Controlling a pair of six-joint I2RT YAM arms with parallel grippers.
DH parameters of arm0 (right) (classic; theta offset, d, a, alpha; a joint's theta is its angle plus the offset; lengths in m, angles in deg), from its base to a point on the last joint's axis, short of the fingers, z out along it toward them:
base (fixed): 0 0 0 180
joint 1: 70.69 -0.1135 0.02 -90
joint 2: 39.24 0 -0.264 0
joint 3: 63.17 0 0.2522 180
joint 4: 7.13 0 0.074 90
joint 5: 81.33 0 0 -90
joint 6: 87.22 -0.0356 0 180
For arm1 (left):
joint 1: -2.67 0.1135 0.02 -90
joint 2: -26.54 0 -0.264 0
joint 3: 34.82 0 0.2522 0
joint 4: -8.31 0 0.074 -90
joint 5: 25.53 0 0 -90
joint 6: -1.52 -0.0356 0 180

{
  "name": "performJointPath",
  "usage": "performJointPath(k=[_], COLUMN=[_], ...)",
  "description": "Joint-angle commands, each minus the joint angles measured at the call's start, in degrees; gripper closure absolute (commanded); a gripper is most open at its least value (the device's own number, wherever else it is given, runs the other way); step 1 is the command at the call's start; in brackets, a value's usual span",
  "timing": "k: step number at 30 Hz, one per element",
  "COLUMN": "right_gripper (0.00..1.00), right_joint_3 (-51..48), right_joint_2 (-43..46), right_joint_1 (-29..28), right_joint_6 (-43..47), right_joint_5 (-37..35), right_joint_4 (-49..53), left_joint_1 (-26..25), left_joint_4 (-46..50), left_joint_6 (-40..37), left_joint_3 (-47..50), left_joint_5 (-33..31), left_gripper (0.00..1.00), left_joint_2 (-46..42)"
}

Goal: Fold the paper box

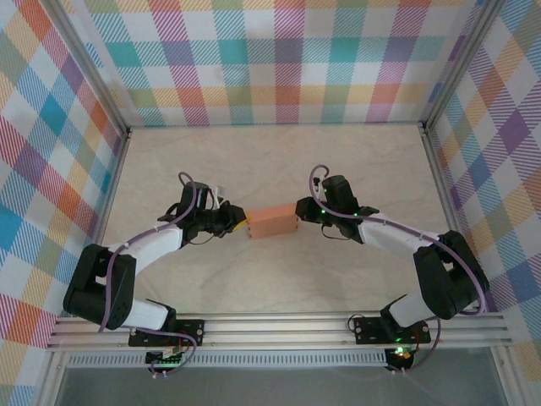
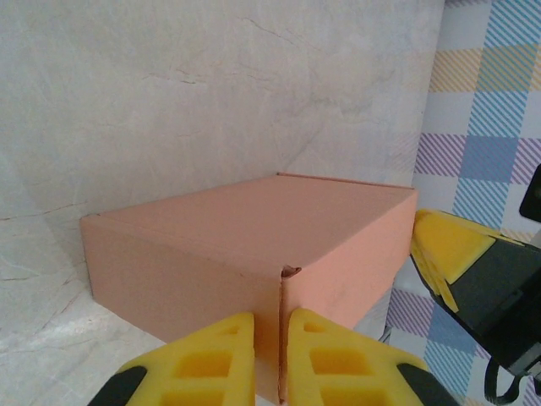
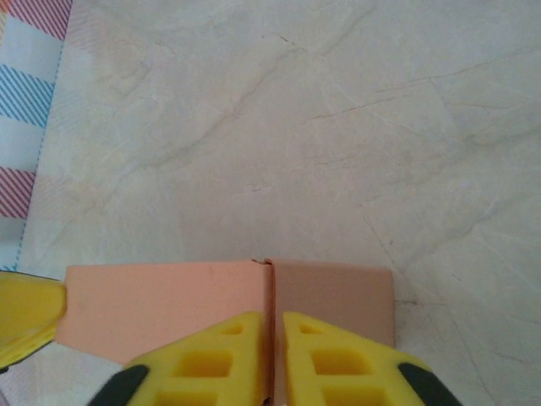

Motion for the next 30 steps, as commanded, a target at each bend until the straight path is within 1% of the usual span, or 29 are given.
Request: performJointPath(k=[1, 3, 5, 7, 9, 10, 11, 12, 16, 19, 21, 22, 23, 25, 27, 29, 30], right_gripper=[0.72, 0.63, 0.56, 0.55, 0.58, 0.61, 0.64, 0.67, 0.79, 0.86, 0.85, 0.81, 0.73, 0.50, 0.34, 0.23, 0.20], right_joint_3=[0.90, 2.42, 3.55, 4.36, 4.52, 4.19, 3.77, 3.33, 1.64, 1.66, 2.11, 2.43, 2.90, 3.16, 2.68, 2.78, 3.45], right_joint_2=[1.44, 1.92, 1.63, 0.27, -1.15, -1.64, -1.93, -2.12, -2.78, -2.87, -1.82, -0.88, 0.07, 3.00, 5.52, 6.78, 6.88], right_joint_1=[-0.18, -0.16, -0.19, -0.18, -0.16, -0.17, -0.22, -0.19, -0.16, -0.16, -0.20, -0.16, -0.17, -0.16, -0.16, -0.19, -0.16], right_joint_6=[1.20, 1.42, 1.59, 1.76, 1.53, 1.35, 1.25, 1.24, 1.79, 2.75, 3.03, 2.80, 2.24, -0.83, -4.89, -9.71, -14.47], right_joint_5=[0.97, 1.85, 2.74, 3.38, 3.83, 3.96, 3.80, 3.58, 2.53, 2.25, 1.97, 1.43, 0.67, -2.58, -4.60, -4.94, -5.21], right_joint_4=[5.21, 5.39, 5.02, 4.61, 4.33, 3.83, 3.56, 3.33, 3.12, 4.15, 4.94, 5.36, 5.85, 6.97, 7.35, 9.05, 11.71], left_joint_1=[0.38, 0.36, 0.28, 0.33, 0.28, 0.33, 0.29, 0.28, 0.28, 0.20, 0.11, 0.03, -0.05, -0.15, -0.36, -0.74, -0.98], left_joint_4=[13.94, 14.38, 14.98, 15.46, 15.68, 15.80, 15.75, 15.73, 14.71, 13.97, 14.29, 14.77, 15.14, 16.34, 17.19, 17.70, 18.13], left_joint_6=[-1.53, -1.69, -1.88, -2.21, -2.38, -2.47, -2.70, -2.86, -3.14, -2.88, -3.10, -3.23, -3.42, -3.83, -4.37, -5.11, -5.43], left_joint_3=[3.64, 3.14, 2.60, 2.08, 1.79, 1.75, 1.76, 1.81, 2.46, 2.47, 1.97, 1.64, 1.32, 0.54, -0.11, -0.66, -0.96], left_joint_5=[-8.76, -8.69, -8.74, -8.68, -8.60, -8.54, -8.49, -8.40, -7.89, -7.44, -7.48, -7.67, -7.84, -8.30, -8.33, -8.38, -8.47], left_gripper=[0.95, 0.93, 0.83, 0.74, 0.72, 0.72, 0.75, 0.82, 0.92, 0.94, 0.95, 0.94, 0.93, 0.88, 0.86, 0.85, 0.85], left_joint_2=[4.08, 3.43, 2.85, 2.39, 2.20, 2.27, 2.35, 2.54, 4.24, 4.79, 4.34, 3.98, 3.52, 2.69, 2.01, 1.46, 1.32])
